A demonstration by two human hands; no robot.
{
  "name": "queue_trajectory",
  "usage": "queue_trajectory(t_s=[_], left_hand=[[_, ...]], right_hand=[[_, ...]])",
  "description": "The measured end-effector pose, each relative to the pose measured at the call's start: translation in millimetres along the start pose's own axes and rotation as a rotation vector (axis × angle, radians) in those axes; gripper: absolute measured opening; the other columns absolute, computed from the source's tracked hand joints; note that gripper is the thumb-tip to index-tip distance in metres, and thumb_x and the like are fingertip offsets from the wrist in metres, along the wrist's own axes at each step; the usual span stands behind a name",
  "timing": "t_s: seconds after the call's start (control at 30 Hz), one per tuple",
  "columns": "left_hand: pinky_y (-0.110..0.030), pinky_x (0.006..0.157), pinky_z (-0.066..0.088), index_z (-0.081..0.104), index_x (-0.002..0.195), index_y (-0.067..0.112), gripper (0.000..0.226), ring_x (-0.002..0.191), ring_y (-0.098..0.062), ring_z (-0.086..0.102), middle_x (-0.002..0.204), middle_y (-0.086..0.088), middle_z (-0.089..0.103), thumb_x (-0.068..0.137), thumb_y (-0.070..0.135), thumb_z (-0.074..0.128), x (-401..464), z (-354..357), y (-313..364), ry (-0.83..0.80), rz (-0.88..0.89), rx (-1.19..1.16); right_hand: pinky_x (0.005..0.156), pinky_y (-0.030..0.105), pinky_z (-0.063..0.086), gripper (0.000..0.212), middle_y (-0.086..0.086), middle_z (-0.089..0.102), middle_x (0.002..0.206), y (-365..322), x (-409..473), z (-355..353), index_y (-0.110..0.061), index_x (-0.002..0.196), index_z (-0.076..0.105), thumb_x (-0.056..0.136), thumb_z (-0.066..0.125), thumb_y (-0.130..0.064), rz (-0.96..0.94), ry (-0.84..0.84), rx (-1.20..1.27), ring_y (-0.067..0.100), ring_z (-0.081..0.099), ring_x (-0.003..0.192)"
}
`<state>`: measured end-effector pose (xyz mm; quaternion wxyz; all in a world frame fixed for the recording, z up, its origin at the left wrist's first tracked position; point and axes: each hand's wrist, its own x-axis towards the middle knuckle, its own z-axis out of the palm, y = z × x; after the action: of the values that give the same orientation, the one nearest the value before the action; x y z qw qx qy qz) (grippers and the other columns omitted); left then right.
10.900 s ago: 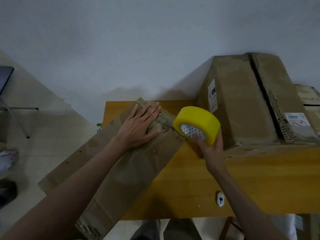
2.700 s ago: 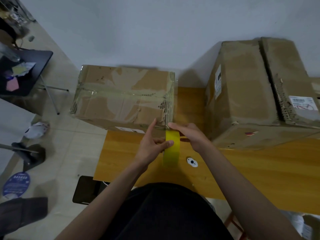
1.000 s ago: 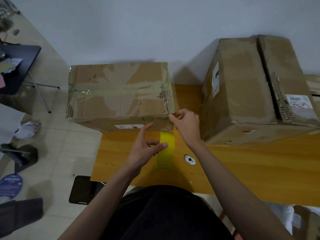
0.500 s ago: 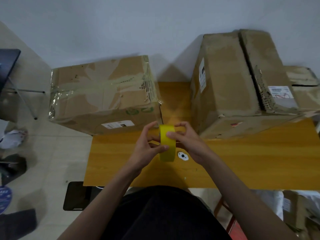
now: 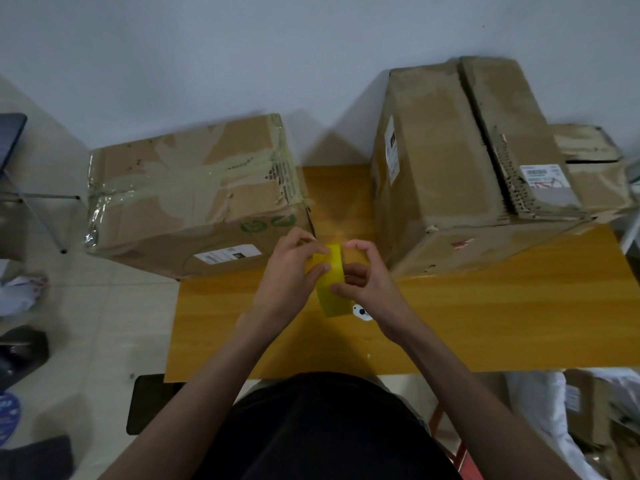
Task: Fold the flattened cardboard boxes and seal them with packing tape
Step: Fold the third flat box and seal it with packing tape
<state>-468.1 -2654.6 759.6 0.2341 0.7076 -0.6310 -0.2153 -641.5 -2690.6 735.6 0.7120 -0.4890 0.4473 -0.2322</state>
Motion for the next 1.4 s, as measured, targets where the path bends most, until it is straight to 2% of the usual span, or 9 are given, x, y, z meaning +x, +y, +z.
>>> queue_trajectory(t_s=[0.2, 0.33, 0.53, 0.67, 0.83, 0.97, 1.1, 1.27, 1.4], left_hand=[[-0.027, 0.079, 0.043, 0.075, 0.098, 0.014, 0.013, 0.094, -0.017, 0.058, 0.098, 0.003, 0.061, 0.087, 0.021, 0.076, -7, -2, 8, 0.056, 0.017, 0.008], [-0.026, 0.076, 0.042, 0.075, 0.095, 0.016, 0.011, 0.09, -0.015, 0.058, 0.094, 0.008, 0.057, 0.085, 0.021, 0.077, -9, -1, 11, 0.07, 0.021, 0.019], [-0.025, 0.072, 0.048, 0.066, 0.099, 0.019, 0.023, 0.079, -0.005, 0.056, 0.086, 0.011, 0.06, 0.083, 0.007, 0.077, -7, 0, 6, 0.073, -0.023, -0.12], [-0.035, 0.069, 0.053, 0.05, 0.102, 0.023, 0.033, 0.078, -0.006, 0.06, 0.08, 0.014, 0.06, 0.087, 0.002, 0.07, -2, 0, -2, 0.023, -0.088, -0.145], [-0.037, 0.058, 0.045, 0.027, 0.099, 0.029, 0.046, 0.075, -0.016, 0.056, 0.085, 0.0, 0.056, 0.09, -0.008, 0.053, -5, 11, -1, -0.035, -0.1, -0.057], [-0.026, 0.054, 0.032, 0.03, 0.1, 0.023, 0.04, 0.071, -0.004, 0.049, 0.086, -0.001, 0.052, 0.089, -0.011, 0.048, -9, 14, 2, -0.085, -0.057, -0.101], [-0.023, 0.051, 0.025, 0.03, 0.098, 0.021, 0.037, 0.064, 0.002, 0.045, 0.08, 0.002, 0.05, 0.091, -0.01, 0.049, -14, 13, 1, -0.079, -0.058, -0.116], [-0.036, 0.054, 0.032, 0.032, 0.096, 0.015, 0.031, 0.066, -0.023, 0.048, 0.082, -0.009, 0.052, 0.092, -0.01, 0.048, -17, 4, -2, -0.08, -0.055, -0.157], [-0.037, 0.056, 0.033, 0.035, 0.096, 0.013, 0.026, 0.067, -0.023, 0.047, 0.082, -0.009, 0.051, 0.093, -0.008, 0.049, -20, 2, -1, -0.139, -0.062, -0.206]], right_hand=[[0.09, 0.054, 0.054, 0.05, 0.017, 0.069, 0.113, 2, 0, 1, -0.036, 0.121, 0.052, 0.086, 0.074, -0.007, -0.017, -0.001, 0.001, 0.035, 0.065, 0.105], [0.094, 0.054, 0.052, 0.045, 0.017, 0.068, 0.114, 1, 0, 2, -0.031, 0.121, 0.051, 0.089, 0.073, -0.01, -0.03, 0.004, -0.011, 0.034, 0.064, 0.108], [0.082, 0.056, 0.051, 0.049, 0.02, 0.066, 0.111, -2, -3, 2, -0.027, 0.121, 0.049, 0.087, 0.071, 0.0, -0.04, 0.006, -0.04, 0.045, 0.058, 0.103], [0.086, 0.059, 0.051, 0.046, 0.016, 0.067, 0.113, -1, -5, 3, -0.029, 0.12, 0.051, 0.089, 0.07, -0.001, -0.045, -0.005, -0.097, 0.039, 0.062, 0.102], [0.081, 0.054, 0.053, 0.04, 0.014, 0.069, 0.105, 2, -4, 12, -0.027, 0.119, 0.05, 0.092, 0.067, -0.003, -0.1, 0.027, -0.173, 0.035, 0.064, 0.094], [0.062, 0.035, 0.04, 0.03, 0.012, 0.069, 0.086, 6, 0, 14, -0.028, 0.114, 0.052, 0.094, 0.064, -0.009, -0.141, 0.092, -0.275, 0.027, 0.053, 0.069], [0.063, 0.036, 0.043, 0.023, 0.016, 0.07, 0.093, 11, 2, 15, -0.026, 0.111, 0.054, 0.094, 0.066, -0.016, -0.167, 0.093, -0.317, 0.034, 0.058, 0.077], [0.059, 0.036, 0.044, 0.02, 0.015, 0.069, 0.095, 14, 3, 24, -0.026, 0.113, 0.057, 0.095, 0.066, -0.022, -0.205, 0.087, -0.303, 0.032, 0.059, 0.076], [0.063, 0.038, 0.047, 0.011, 0.016, 0.067, 0.096, 20, 6, 23, -0.019, 0.105, 0.059, 0.095, 0.065, -0.021, -0.172, 0.151, -0.323, 0.026, 0.059, 0.077]])
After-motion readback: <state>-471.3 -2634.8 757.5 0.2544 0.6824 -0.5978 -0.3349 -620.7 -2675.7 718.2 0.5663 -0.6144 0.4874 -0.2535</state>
